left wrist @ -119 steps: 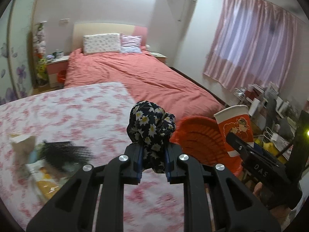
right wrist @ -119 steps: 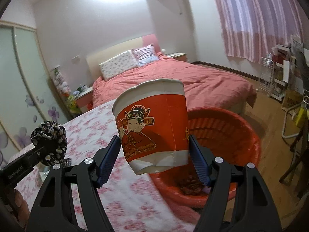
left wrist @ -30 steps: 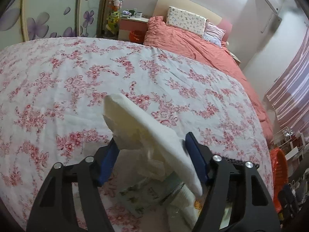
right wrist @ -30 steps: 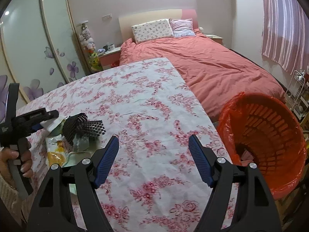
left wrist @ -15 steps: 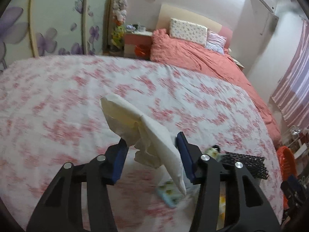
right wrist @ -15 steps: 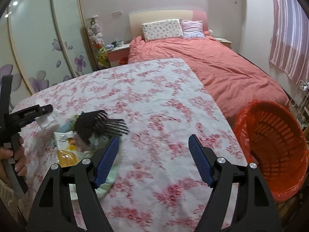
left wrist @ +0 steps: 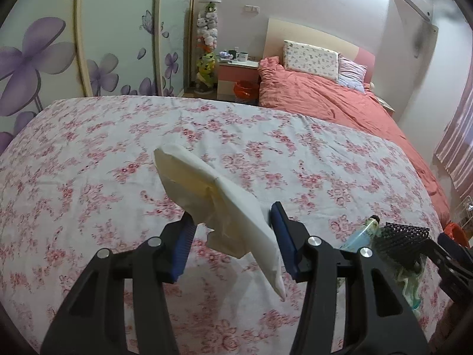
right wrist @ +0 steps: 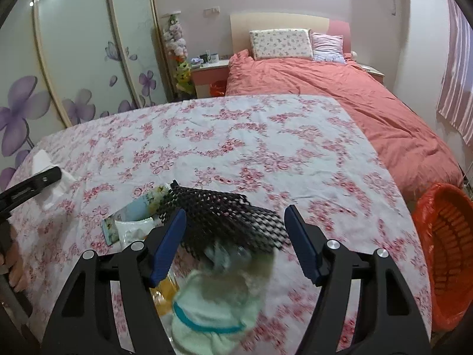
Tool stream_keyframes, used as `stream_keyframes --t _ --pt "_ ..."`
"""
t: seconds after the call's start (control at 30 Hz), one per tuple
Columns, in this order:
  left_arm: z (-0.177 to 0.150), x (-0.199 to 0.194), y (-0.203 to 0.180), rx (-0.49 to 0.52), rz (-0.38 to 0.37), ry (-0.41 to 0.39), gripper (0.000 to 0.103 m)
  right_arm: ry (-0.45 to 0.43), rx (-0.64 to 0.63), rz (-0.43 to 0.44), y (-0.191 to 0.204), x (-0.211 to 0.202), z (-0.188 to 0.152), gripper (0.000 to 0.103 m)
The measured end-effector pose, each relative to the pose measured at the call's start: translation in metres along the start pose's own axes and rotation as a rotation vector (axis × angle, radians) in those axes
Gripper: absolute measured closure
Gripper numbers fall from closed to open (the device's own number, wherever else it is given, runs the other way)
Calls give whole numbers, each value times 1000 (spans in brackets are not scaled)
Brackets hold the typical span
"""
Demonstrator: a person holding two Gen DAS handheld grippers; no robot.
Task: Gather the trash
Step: 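Grasp the black mesh comb with the right gripper while the left holds the tissue, then carry the tissue and comb over the orange basket and open both grippers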
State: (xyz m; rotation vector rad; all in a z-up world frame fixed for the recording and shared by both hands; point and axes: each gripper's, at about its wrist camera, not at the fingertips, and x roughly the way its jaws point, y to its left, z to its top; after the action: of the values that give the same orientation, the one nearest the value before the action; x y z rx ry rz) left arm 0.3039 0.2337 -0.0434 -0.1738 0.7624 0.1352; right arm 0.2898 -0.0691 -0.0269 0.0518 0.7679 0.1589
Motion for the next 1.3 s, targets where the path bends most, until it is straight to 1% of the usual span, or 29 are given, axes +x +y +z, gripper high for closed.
stream_keyframes --t 0.07,0.1,0.13,0.17,0.2,0.3,0.33,0.4,0.5,0.8,1.03,1.3 --pt "-1 0 2 -2 1 2 52 21 -15 -13 4 10 0 41" --pt "-2 0 3 -3 0 4 52 30 -22 -15 5 12 -2 51" --pt "-3 0 3 -4 0 6 52 41 -30 -11 6 14 -3 60" --pt "-4 0 4 -5 -1 8 52 40 -36 0 7 15 -5 63" --pt "-4 0 4 -6 -3 9 52 35 -40 2 7 13 -7 70" --pt "-5 0 1 -6 -5 10 52 20 -38 26 6 6 -8 88" --pt "-5 0 0 -7 -7 10 52 16 -32 37 4 3 -8 91" --pt "-5 -2 -3 -5 -14 8 52 1 -22 55 1 -3 -7 94" --pt "-5 -7 -11 5 -23 1 52 -30 -16 61 -1 -14 -5 94" --pt "-2 -30 -39 46 -60 -36 52 -153 37 39 -26 -60 0 95" --pt "-2 -51 -71 89 -100 -62 52 -245 94 -2 -56 -96 0 95" --pt "-5 -74 -126 161 -181 -88 52 -331 140 -69 -87 -129 -8 95"
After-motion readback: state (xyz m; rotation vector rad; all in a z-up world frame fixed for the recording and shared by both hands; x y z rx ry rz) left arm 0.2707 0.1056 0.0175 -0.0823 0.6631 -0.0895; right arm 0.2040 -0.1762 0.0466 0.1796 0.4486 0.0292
